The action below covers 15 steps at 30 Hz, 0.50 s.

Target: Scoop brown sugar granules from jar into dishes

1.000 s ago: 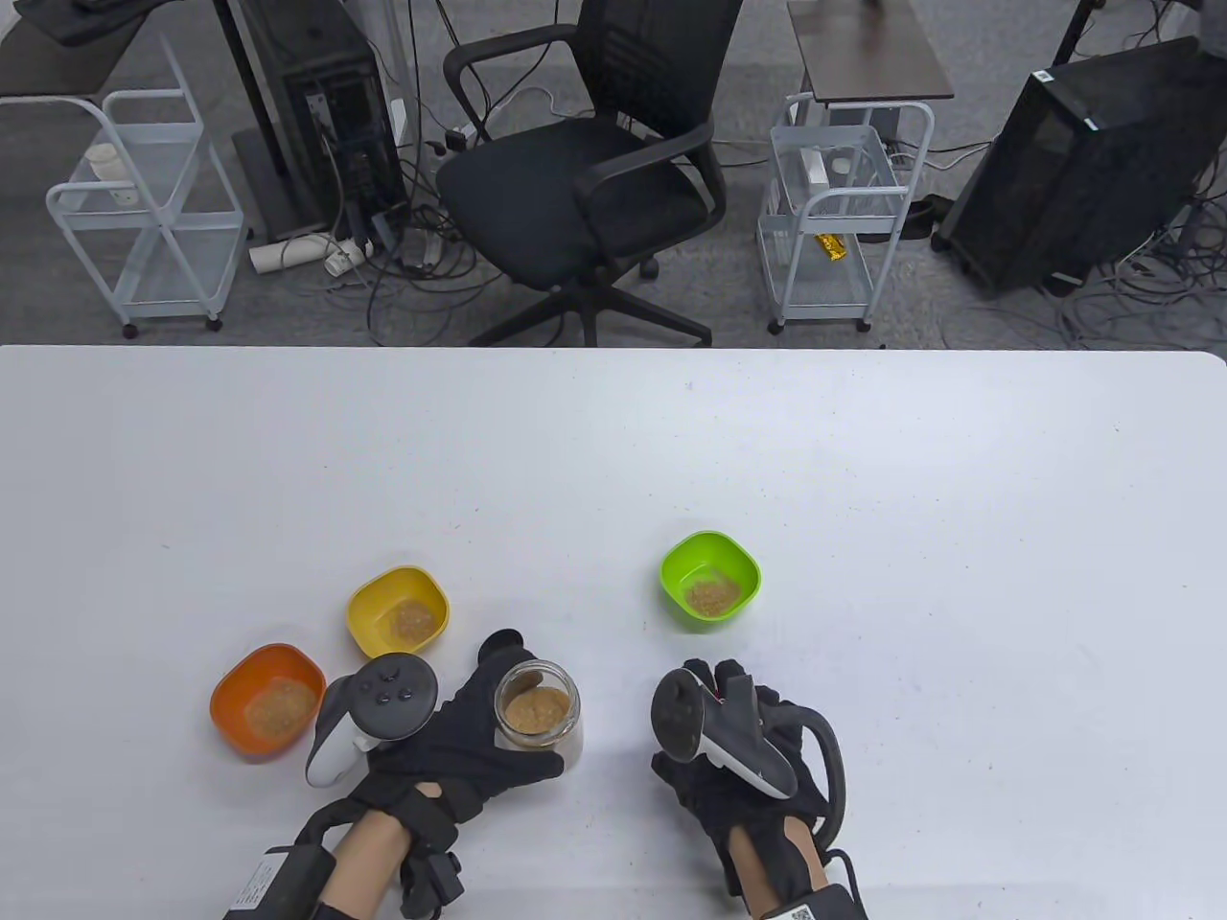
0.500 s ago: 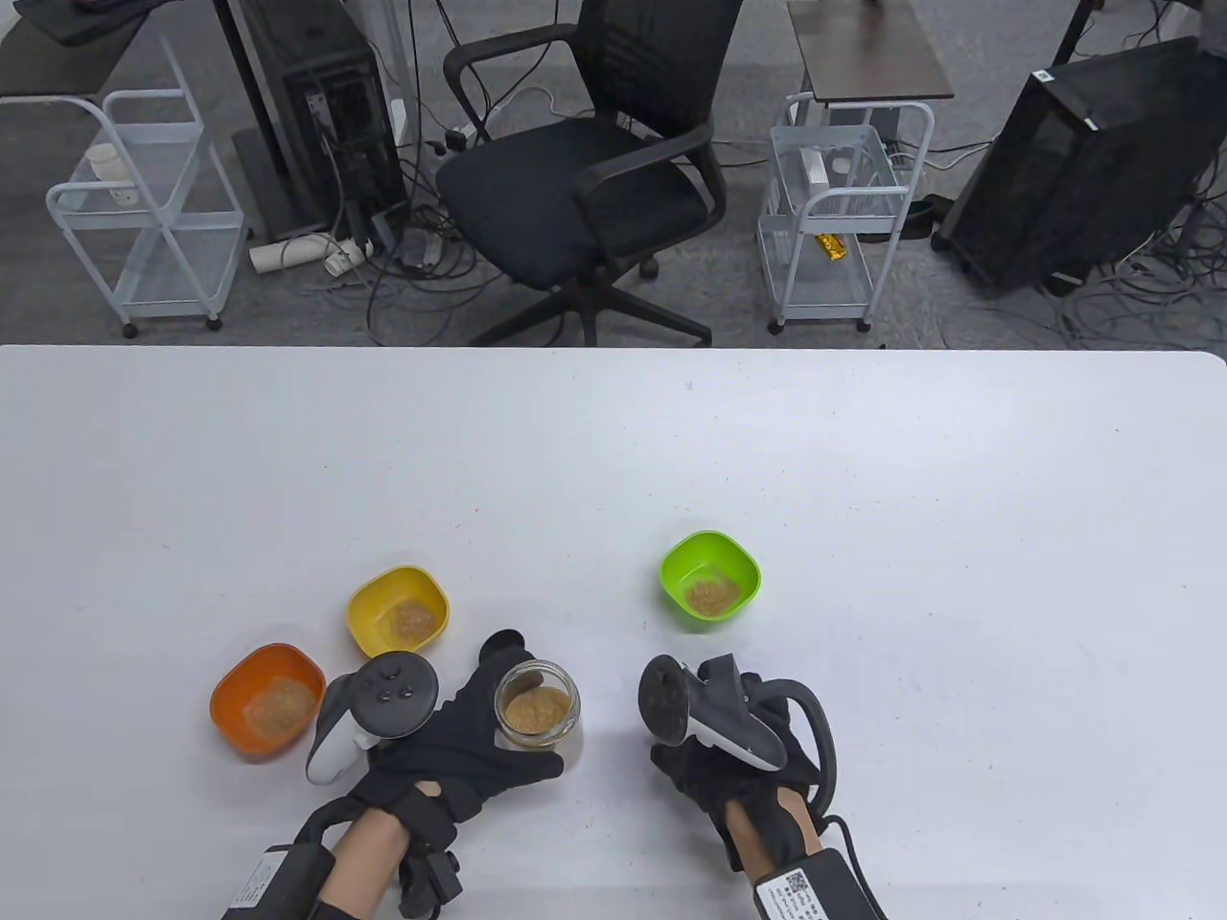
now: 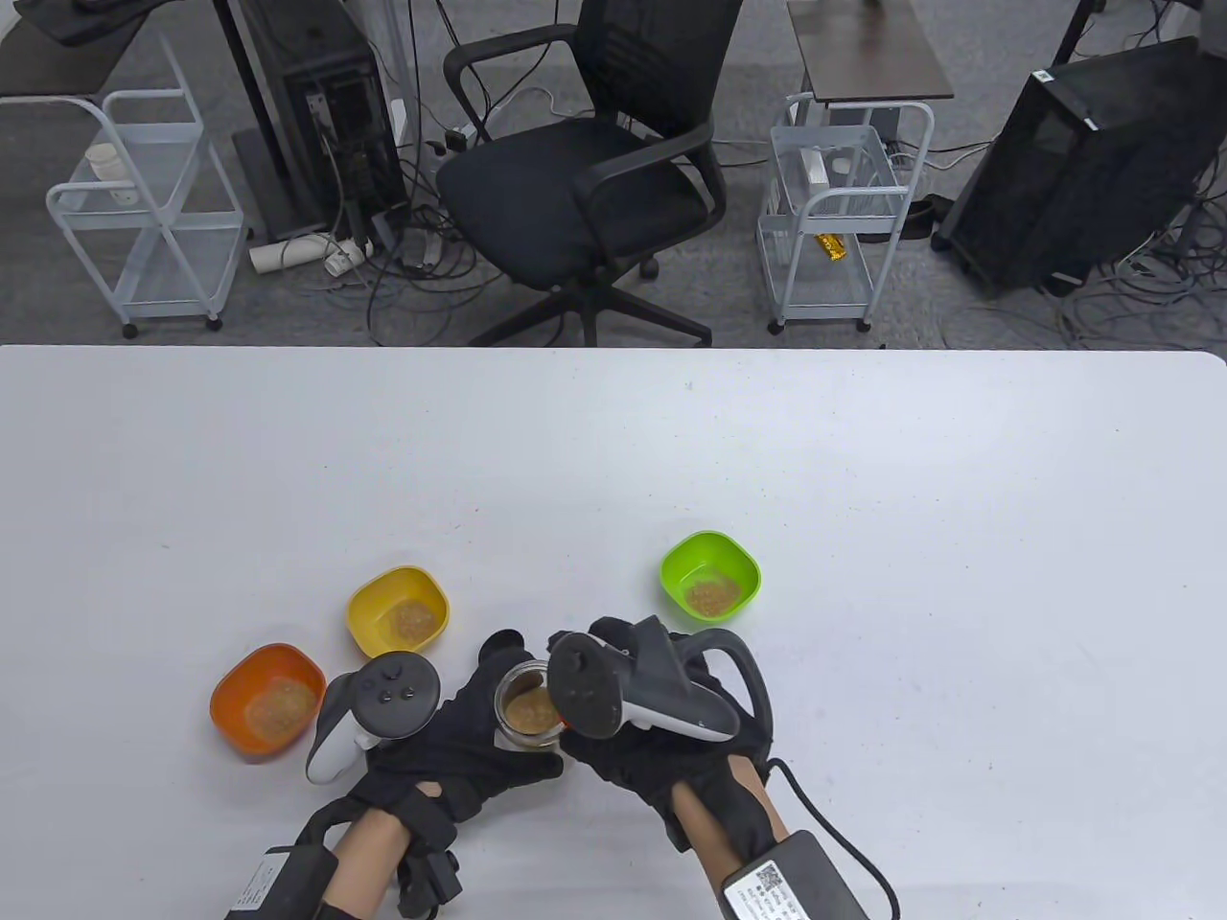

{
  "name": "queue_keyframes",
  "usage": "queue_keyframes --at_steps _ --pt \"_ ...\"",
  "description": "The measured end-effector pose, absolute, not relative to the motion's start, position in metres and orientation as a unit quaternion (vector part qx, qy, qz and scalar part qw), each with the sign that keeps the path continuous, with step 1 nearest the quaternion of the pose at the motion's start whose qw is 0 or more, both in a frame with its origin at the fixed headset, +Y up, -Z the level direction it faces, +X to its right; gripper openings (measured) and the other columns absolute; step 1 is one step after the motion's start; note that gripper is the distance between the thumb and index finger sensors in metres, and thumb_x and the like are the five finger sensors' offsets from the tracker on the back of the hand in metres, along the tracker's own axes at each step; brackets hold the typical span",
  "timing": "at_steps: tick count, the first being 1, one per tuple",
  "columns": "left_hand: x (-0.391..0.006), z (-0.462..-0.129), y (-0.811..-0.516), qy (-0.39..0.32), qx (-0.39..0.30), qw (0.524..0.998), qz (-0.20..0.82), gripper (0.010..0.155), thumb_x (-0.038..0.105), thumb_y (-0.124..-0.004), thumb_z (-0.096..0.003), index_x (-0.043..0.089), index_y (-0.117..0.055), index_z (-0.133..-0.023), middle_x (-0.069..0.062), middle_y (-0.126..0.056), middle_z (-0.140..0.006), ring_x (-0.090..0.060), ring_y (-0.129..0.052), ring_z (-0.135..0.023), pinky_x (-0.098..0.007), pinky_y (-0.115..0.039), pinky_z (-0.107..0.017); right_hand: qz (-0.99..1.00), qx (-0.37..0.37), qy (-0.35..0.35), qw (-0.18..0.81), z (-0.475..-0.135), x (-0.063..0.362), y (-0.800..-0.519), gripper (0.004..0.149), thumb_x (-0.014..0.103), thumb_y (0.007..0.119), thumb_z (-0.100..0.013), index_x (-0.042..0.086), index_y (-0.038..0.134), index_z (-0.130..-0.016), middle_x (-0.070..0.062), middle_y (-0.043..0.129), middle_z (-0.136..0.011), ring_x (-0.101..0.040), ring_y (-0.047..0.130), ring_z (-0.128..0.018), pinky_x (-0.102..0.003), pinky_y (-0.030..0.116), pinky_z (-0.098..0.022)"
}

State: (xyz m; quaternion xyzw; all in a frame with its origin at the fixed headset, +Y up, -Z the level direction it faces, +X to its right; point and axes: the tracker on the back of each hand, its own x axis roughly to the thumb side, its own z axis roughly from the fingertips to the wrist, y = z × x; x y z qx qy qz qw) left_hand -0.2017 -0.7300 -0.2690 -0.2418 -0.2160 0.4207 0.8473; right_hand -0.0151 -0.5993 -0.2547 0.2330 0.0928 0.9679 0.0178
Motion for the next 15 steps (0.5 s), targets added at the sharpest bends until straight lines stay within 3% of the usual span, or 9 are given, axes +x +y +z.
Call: queue_keyframes --at_steps 15 --pt "-0.202 -0.269 -0.73 -0.216 -0.244 0.846 0.423 0.113 0.055 -0.097 -0.0495 0.012 -0.019 -0.119 -0.012 -0.035 -0.128 -0.039 -0.048 -0.123 -0.053 -0.054 -0.087 0.955 0.269 0.117 -0.032 -0.264 -0.063 -0.608 0.079 0.052 0.089 -0.045 0.022 0.055 -0.11 -0.018 0.065 -0.115 -0.05 0.082 -0.09 -0.067 0.067 -0.069"
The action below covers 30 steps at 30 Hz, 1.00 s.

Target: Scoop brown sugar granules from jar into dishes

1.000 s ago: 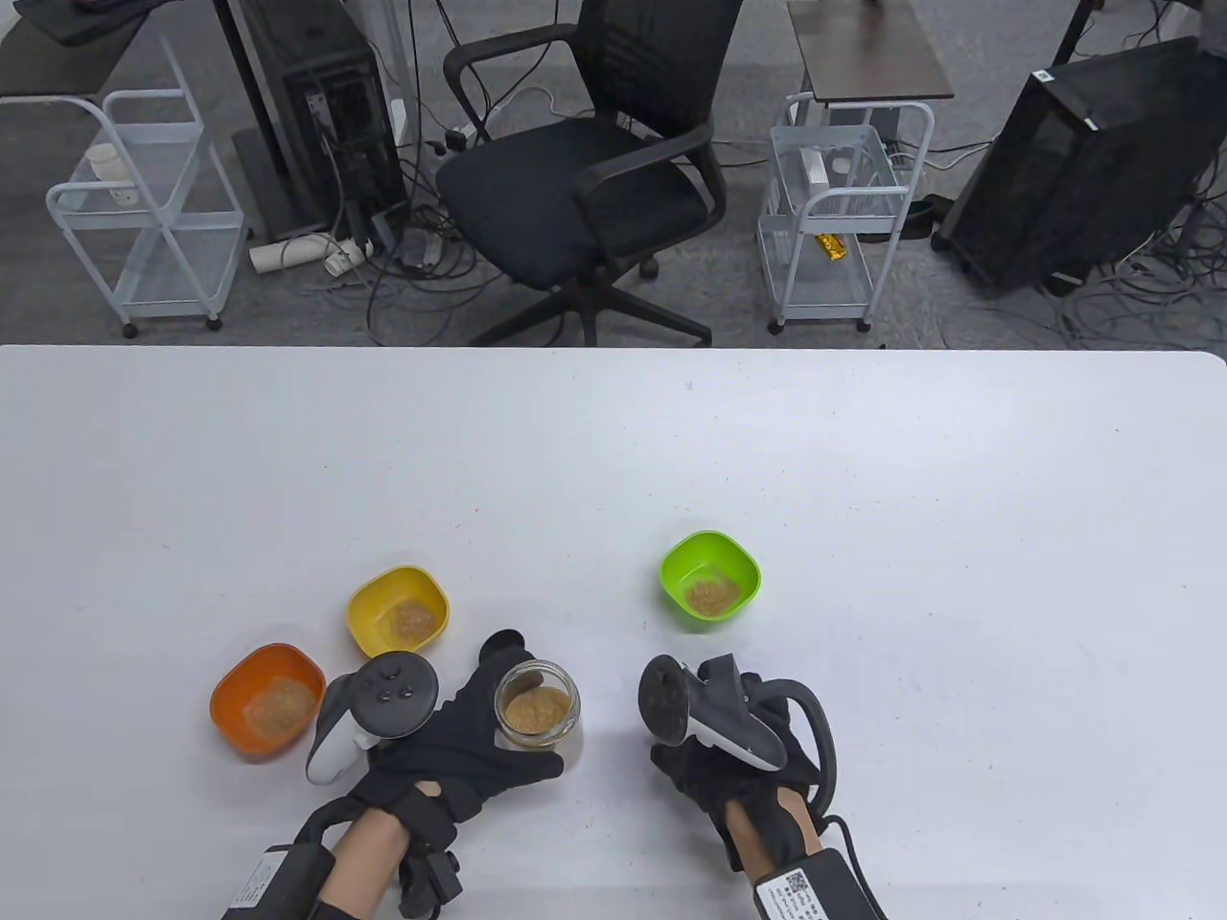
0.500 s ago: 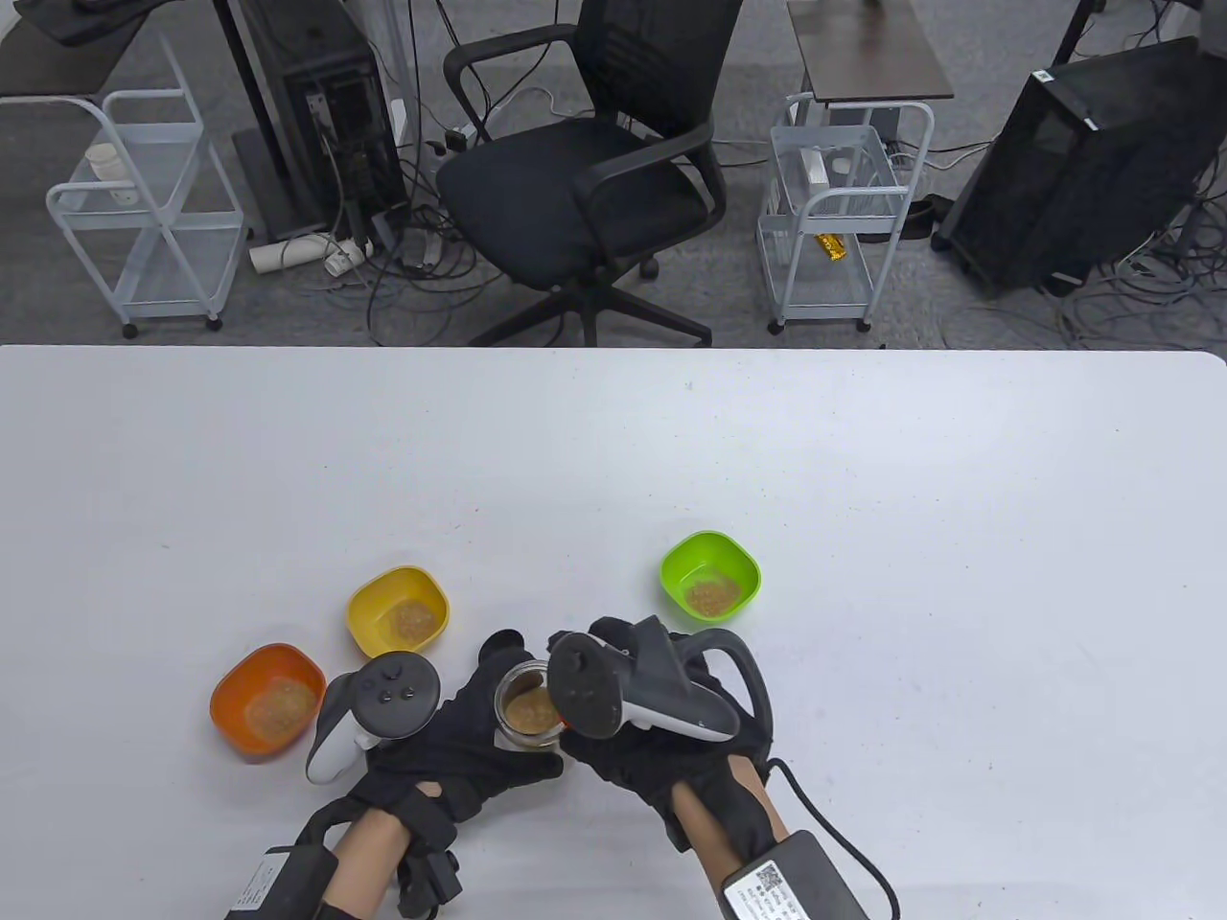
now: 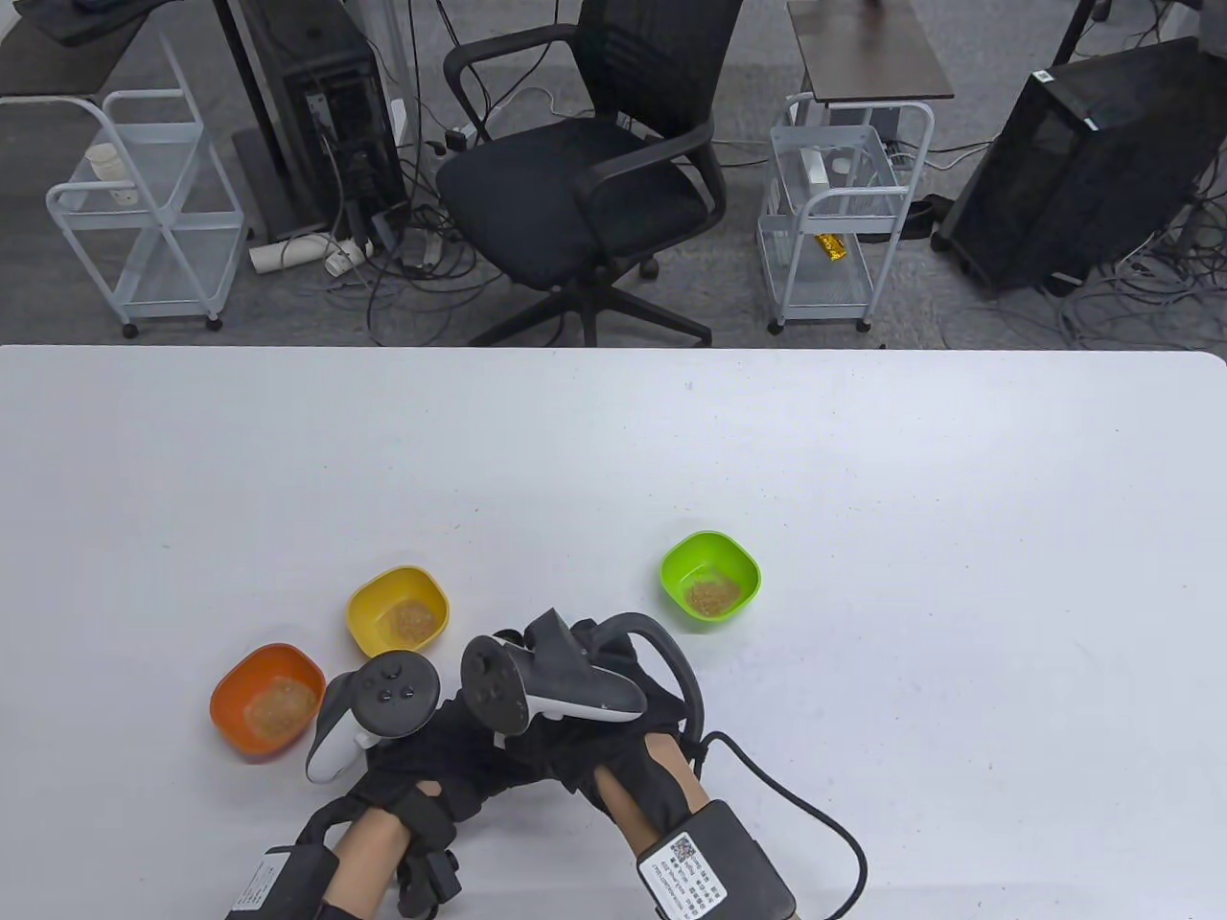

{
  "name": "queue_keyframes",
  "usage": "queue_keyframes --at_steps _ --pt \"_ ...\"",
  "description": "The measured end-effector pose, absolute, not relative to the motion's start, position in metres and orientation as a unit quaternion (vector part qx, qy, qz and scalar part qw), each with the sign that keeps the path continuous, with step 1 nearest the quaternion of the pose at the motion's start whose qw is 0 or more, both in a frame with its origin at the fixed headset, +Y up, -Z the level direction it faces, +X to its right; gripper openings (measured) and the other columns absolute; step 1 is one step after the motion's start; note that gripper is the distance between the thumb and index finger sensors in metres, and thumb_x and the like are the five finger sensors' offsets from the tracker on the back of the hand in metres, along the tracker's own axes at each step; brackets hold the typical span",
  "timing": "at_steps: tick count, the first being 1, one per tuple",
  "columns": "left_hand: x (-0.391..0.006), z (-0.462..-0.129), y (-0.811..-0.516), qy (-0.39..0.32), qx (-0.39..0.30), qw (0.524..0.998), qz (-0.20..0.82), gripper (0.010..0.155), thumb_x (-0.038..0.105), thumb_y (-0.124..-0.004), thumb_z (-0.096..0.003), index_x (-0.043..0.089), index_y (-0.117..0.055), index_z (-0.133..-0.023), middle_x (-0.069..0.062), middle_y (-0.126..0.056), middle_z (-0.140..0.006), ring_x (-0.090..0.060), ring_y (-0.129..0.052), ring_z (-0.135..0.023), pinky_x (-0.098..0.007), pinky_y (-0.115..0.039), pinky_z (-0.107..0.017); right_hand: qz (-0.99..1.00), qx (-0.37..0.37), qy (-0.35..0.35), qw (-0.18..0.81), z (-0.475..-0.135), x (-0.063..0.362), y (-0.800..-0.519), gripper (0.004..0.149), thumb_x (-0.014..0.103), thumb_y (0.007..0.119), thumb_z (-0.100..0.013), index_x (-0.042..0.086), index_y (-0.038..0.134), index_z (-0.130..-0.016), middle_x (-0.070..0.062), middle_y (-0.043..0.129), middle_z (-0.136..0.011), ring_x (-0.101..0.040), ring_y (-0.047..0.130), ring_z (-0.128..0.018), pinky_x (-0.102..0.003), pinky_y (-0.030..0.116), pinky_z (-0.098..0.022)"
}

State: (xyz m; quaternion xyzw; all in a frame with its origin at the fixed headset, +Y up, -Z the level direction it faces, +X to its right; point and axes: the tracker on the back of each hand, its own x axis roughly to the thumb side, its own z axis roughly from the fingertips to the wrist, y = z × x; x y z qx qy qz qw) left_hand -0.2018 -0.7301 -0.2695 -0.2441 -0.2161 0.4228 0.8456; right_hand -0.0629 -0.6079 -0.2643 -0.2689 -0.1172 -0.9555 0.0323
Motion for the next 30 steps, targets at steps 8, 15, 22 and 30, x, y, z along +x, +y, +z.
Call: queue_keyframes --at_steps 8,15,22,30 --pt "-0.202 -0.269 -0.73 -0.217 -0.242 0.847 0.421 0.113 0.055 -0.097 -0.0495 0.012 -0.02 -0.119 -0.013 -0.035 -0.128 -0.04 -0.048 -0.123 -0.053 -0.054 -0.087 -0.954 -0.269 -0.117 0.061 -0.265 -0.07 -0.613 0.079 0.053 0.088 -0.044 0.022 0.056 -0.11 -0.017 0.066 -0.114 -0.049 0.085 -0.088 -0.067 0.071 -0.068" --pt "-0.202 -0.269 -0.73 -0.216 -0.238 0.849 0.418 0.113 0.055 -0.098 -0.0497 0.011 -0.02 -0.119 -0.014 -0.036 -0.127 -0.041 -0.049 -0.123 -0.053 -0.055 -0.086 -0.957 -0.252 -0.065 0.128 -0.268 -0.078 -0.616 0.085 0.07 0.074 -0.043 0.014 0.064 -0.107 -0.017 0.087 -0.096 -0.031 0.107 -0.062 -0.054 0.089 -0.055" --pt "-0.202 -0.269 -0.73 -0.216 -0.24 0.849 0.418 0.113 0.055 -0.097 -0.0496 0.011 -0.02 -0.119 -0.014 -0.036 -0.127 -0.041 -0.049 -0.122 -0.053 -0.056 -0.086 -0.953 -0.247 -0.111 0.133 -0.265 -0.077 -0.617 0.093 0.073 0.07 -0.042 0.016 0.049 -0.113 -0.018 0.072 -0.111 -0.039 0.1 -0.077 -0.059 0.081 -0.063" --pt "-0.202 -0.269 -0.73 -0.217 -0.239 0.85 0.415 0.113 0.055 -0.097 -0.0496 0.01 -0.02 -0.119 -0.015 -0.036 -0.127 -0.041 -0.05 -0.122 -0.054 -0.056 -0.086 -0.944 -0.269 -0.133 0.133 -0.263 -0.075 -0.613 0.086 0.058 0.085 -0.044 0.023 0.046 -0.112 -0.014 0.064 -0.116 -0.039 0.095 -0.085 -0.061 0.078 -0.068"
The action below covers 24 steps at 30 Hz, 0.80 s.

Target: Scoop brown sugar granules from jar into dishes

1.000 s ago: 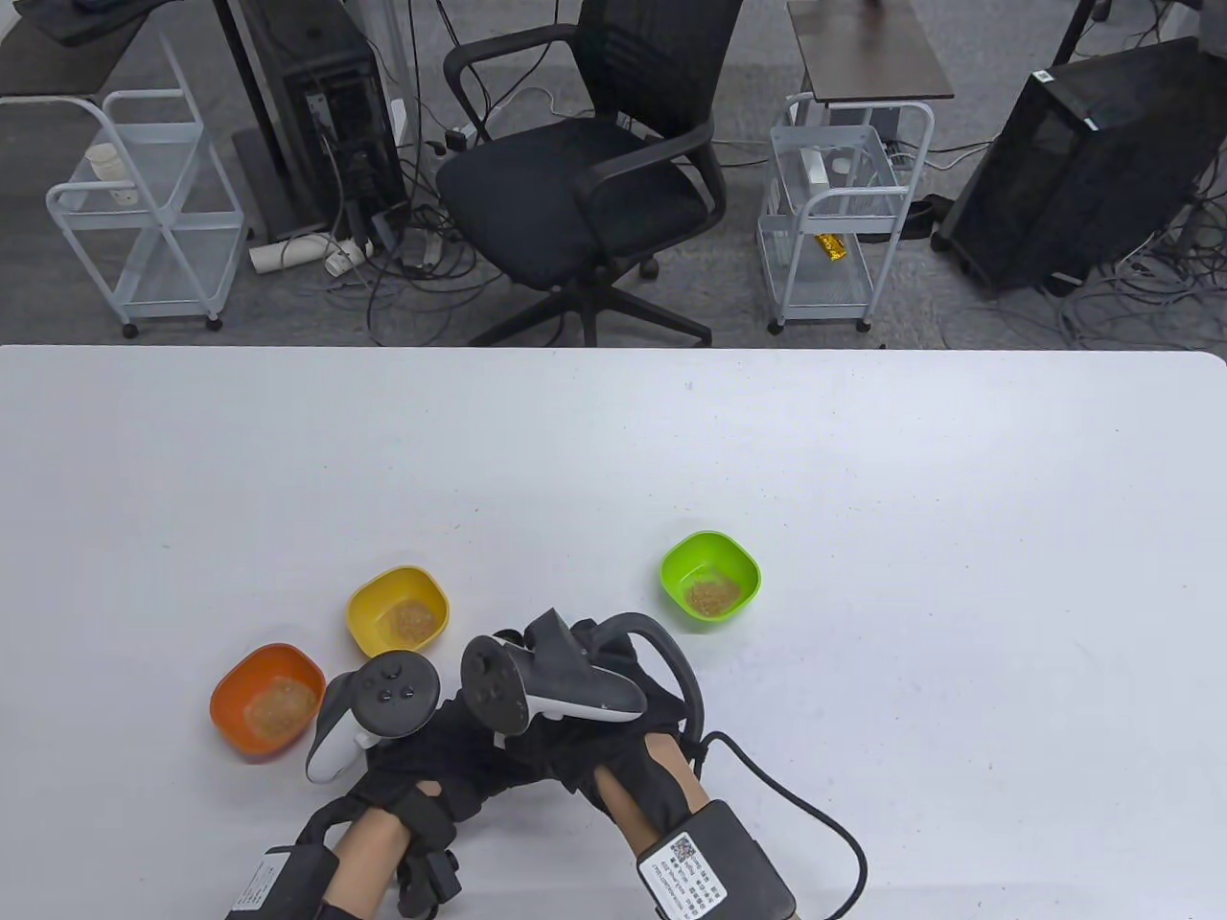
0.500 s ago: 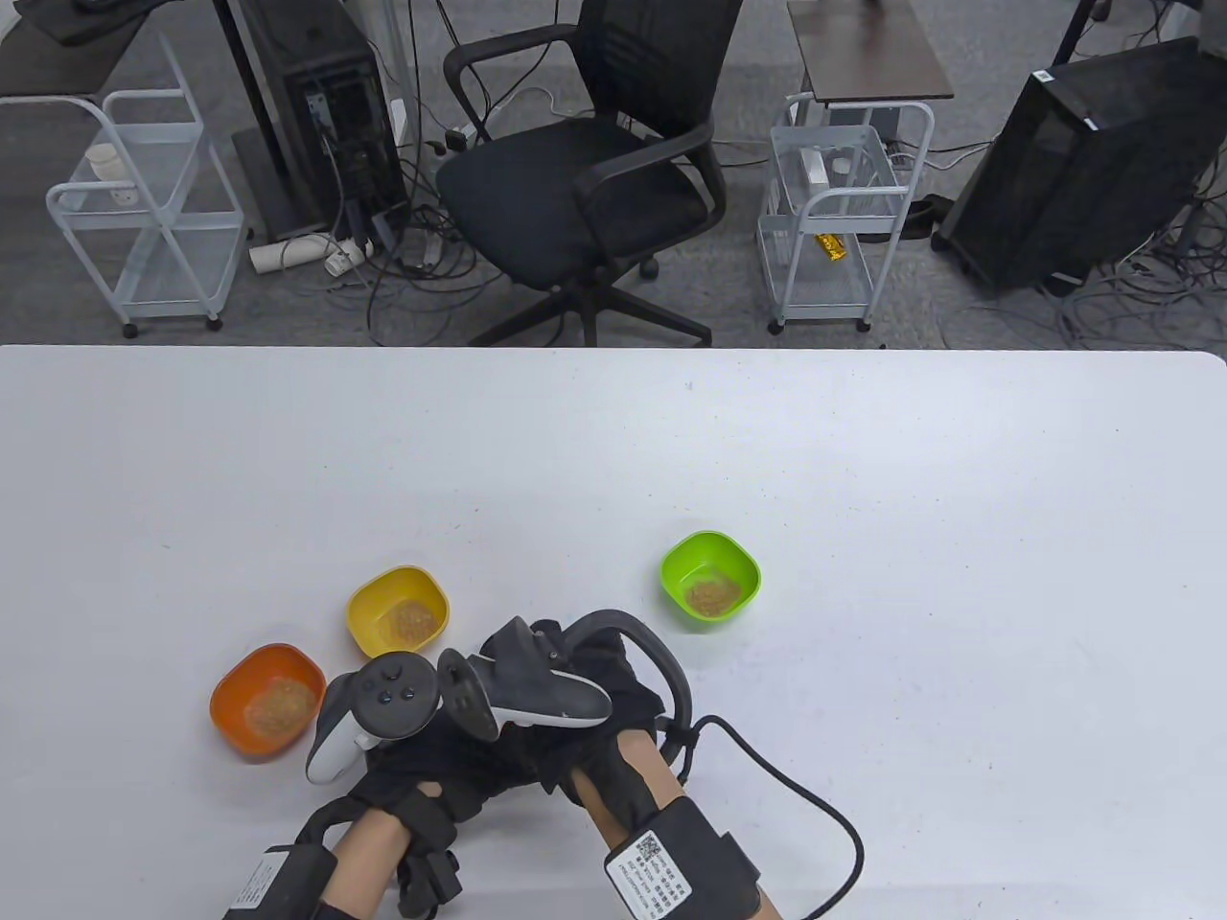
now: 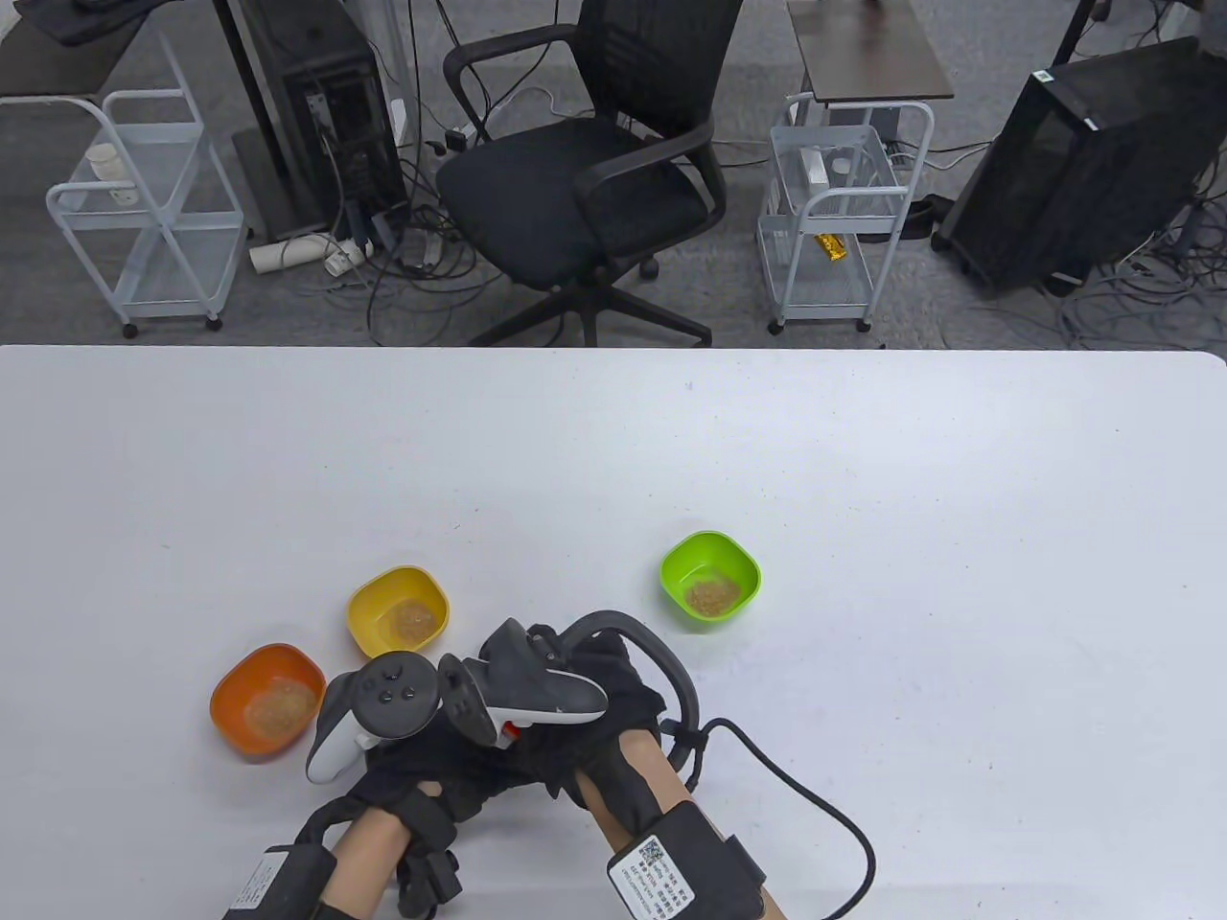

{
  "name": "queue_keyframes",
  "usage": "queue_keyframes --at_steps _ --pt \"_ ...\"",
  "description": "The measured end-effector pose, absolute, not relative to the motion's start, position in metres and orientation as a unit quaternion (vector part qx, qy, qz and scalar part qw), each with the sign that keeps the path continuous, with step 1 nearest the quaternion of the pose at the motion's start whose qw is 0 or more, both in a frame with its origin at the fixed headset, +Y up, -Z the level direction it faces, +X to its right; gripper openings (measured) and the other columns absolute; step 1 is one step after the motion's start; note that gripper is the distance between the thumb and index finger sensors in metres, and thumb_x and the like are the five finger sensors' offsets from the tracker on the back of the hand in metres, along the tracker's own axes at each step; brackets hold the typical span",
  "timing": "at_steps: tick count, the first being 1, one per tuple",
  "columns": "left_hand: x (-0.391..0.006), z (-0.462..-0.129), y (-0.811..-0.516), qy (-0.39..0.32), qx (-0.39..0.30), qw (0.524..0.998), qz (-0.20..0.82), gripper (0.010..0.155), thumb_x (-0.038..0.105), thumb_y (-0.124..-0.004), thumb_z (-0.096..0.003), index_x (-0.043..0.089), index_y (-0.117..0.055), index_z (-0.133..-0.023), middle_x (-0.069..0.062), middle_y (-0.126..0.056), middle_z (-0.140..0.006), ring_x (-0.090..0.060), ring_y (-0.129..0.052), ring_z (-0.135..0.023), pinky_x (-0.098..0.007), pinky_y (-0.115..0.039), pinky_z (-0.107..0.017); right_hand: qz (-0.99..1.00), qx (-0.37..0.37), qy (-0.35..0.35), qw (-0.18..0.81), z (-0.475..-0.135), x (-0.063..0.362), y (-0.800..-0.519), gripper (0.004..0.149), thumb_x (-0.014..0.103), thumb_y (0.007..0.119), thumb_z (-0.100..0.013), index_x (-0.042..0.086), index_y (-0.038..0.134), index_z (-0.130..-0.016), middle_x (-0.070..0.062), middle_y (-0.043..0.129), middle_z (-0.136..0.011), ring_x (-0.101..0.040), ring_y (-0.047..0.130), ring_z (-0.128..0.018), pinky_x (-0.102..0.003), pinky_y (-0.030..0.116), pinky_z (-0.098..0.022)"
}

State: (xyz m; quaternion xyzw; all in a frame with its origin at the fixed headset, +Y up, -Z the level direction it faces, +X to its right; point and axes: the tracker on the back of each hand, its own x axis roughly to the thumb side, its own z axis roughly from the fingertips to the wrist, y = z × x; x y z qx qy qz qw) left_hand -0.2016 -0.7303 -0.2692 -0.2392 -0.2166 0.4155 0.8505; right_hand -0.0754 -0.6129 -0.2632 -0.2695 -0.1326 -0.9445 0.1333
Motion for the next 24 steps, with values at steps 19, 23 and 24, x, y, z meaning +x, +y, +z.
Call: queue_keyframes --at_steps 19,23,24 --pt "-0.2015 -0.2684 -0.73 -0.214 -0.237 0.854 0.411 0.113 0.055 -0.097 -0.0497 0.01 -0.02 -0.119 -0.014 -0.036 -0.127 -0.041 -0.05 -0.122 -0.053 -0.057 -0.086 -0.941 -0.273 -0.158 0.123 -0.2636 -0.0776 -0.612 0.089 0.061 0.077 -0.047 0.023 0.033 -0.114 -0.022 0.047 -0.122 -0.048 0.085 -0.092 -0.067 0.069 -0.071" --pt "-0.2014 -0.2681 -0.7301 -0.214 -0.236 0.855 0.409 0.113 0.055 -0.097 -0.0495 0.01 -0.02 -0.119 -0.015 -0.036 -0.127 -0.041 -0.05 -0.122 -0.053 -0.057 -0.086 -0.938 -0.276 -0.144 0.153 -0.2617 -0.0814 -0.6125 0.083 0.057 0.082 -0.046 0.023 0.044 -0.112 -0.016 0.06 -0.118 -0.044 0.09 -0.088 -0.064 0.073 -0.069" --pt "-0.2015 -0.2682 -0.7301 -0.214 -0.236 0.855 0.409 0.113 0.055 -0.097 -0.0495 0.01 -0.02 -0.119 -0.015 -0.036 -0.127 -0.041 -0.05 -0.122 -0.053 -0.057 -0.086 -0.939 -0.274 -0.138 0.156 -0.2619 -0.0824 -0.6131 0.083 0.059 0.08 -0.047 0.02 0.046 -0.112 -0.017 0.064 -0.116 -0.043 0.093 -0.084 -0.062 0.076 -0.067"
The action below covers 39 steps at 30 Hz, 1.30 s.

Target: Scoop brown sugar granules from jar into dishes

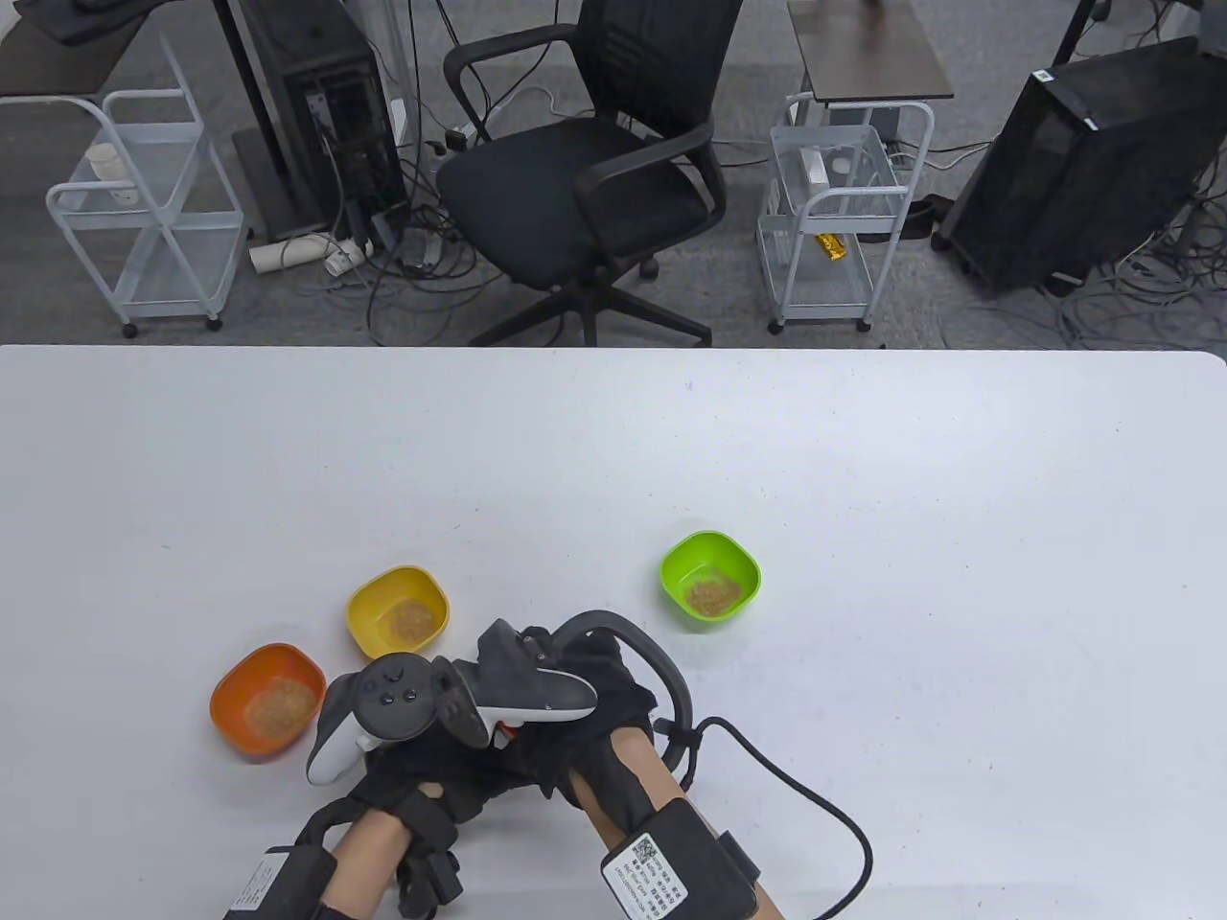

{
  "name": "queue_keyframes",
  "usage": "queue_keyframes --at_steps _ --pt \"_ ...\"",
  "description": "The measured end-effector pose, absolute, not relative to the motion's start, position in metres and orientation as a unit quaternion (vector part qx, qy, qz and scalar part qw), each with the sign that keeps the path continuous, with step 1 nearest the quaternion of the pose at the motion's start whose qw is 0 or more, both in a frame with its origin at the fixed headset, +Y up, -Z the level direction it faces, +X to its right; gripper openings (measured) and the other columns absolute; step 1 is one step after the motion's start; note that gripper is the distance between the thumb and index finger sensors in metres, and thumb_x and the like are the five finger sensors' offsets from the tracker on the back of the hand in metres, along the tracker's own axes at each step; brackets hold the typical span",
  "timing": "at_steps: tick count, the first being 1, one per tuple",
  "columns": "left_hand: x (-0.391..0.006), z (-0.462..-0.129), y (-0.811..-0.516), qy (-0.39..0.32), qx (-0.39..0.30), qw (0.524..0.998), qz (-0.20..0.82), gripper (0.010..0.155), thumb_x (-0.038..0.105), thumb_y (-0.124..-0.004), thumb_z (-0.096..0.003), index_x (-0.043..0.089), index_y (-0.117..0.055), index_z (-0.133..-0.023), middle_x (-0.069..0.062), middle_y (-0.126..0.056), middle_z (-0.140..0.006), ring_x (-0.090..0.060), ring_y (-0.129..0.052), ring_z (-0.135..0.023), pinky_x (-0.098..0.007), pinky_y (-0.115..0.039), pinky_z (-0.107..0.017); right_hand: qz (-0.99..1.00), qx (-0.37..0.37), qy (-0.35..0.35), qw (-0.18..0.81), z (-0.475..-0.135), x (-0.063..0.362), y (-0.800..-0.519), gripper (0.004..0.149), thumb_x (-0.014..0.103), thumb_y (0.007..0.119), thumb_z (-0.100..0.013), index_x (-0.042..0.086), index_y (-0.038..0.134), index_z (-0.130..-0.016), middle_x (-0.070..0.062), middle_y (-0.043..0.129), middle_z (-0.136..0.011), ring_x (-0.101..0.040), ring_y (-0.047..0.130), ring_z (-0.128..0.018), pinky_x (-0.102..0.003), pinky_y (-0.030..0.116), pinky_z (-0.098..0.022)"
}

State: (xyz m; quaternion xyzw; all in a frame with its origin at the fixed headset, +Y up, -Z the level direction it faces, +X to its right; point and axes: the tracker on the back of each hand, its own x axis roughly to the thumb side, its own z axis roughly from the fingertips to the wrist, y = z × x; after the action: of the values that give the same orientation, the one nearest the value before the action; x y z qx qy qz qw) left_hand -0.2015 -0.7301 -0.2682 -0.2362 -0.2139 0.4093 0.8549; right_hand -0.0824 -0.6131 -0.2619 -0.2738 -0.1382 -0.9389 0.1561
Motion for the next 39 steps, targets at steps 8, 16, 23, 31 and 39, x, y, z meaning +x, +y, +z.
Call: queue_keyframes --at_steps 8,16,23,31,39 --pt "-0.2014 -0.2678 -0.7304 -0.212 -0.235 0.856 0.407 0.113 0.055 -0.097 -0.0496 0.01 -0.02 -0.119 -0.015 -0.036 -0.127 -0.041 -0.05 -0.122 -0.053 -0.057 -0.086 -0.954 -0.243 -0.098 0.148 -0.2608 -0.0828 -0.6151 0.086 0.065 0.071 -0.046 0.007 0.057 -0.109 -0.024 0.082 -0.101 -0.032 0.108 -0.061 -0.055 0.088 -0.056" --pt "-0.2012 -0.2679 -0.7304 -0.213 -0.235 0.856 0.408 0.113 0.055 -0.097 -0.0495 0.01 -0.021 -0.119 -0.015 -0.037 -0.127 -0.042 -0.05 -0.122 -0.053 -0.057 -0.086 -0.94 -0.275 -0.147 0.14 -0.2612 -0.0779 -0.6118 0.086 0.061 0.078 -0.046 0.025 0.038 -0.113 -0.018 0.051 -0.121 -0.043 0.09 -0.087 -0.064 0.072 -0.069" --pt "-0.2013 -0.2678 -0.7301 -0.211 -0.232 0.859 0.405 0.113 0.055 -0.098 -0.0492 0.009 -0.022 -0.119 -0.016 -0.037 -0.127 -0.042 -0.052 -0.121 -0.053 -0.058 -0.085 -0.94 -0.279 -0.111 0.161 -0.2586 -0.0833 -0.6146 0.081 0.059 0.079 -0.046 0.019 0.05 -0.111 -0.02 0.07 -0.112 -0.04 0.102 -0.075 -0.06 0.083 -0.063" --pt "-0.201 -0.2674 -0.7298 -0.209 -0.229 0.862 0.4 0.113 0.055 -0.098 -0.0493 0.009 -0.022 -0.119 -0.016 -0.038 -0.127 -0.042 -0.053 -0.121 -0.053 -0.059 -0.085 -0.951 -0.25 -0.099 0.152 -0.2602 -0.0801 -0.6179 0.086 0.066 0.072 -0.046 0.01 0.055 -0.11 -0.021 0.079 -0.104 -0.03 0.108 -0.06 -0.053 0.089 -0.056" --pt "-0.2011 -0.2675 -0.7297 -0.211 -0.229 0.862 0.399 0.113 0.055 -0.098 -0.0493 0.009 -0.022 -0.119 -0.016 -0.038 -0.127 -0.042 -0.052 -0.121 -0.053 -0.059 -0.085 -0.932 -0.275 -0.163 0.17 -0.262 -0.0799 -0.6141 0.084 0.056 0.082 -0.047 0.026 0.039 -0.113 -0.016 0.057 -0.119 -0.039 0.092 -0.086 -0.062 0.075 -0.069"
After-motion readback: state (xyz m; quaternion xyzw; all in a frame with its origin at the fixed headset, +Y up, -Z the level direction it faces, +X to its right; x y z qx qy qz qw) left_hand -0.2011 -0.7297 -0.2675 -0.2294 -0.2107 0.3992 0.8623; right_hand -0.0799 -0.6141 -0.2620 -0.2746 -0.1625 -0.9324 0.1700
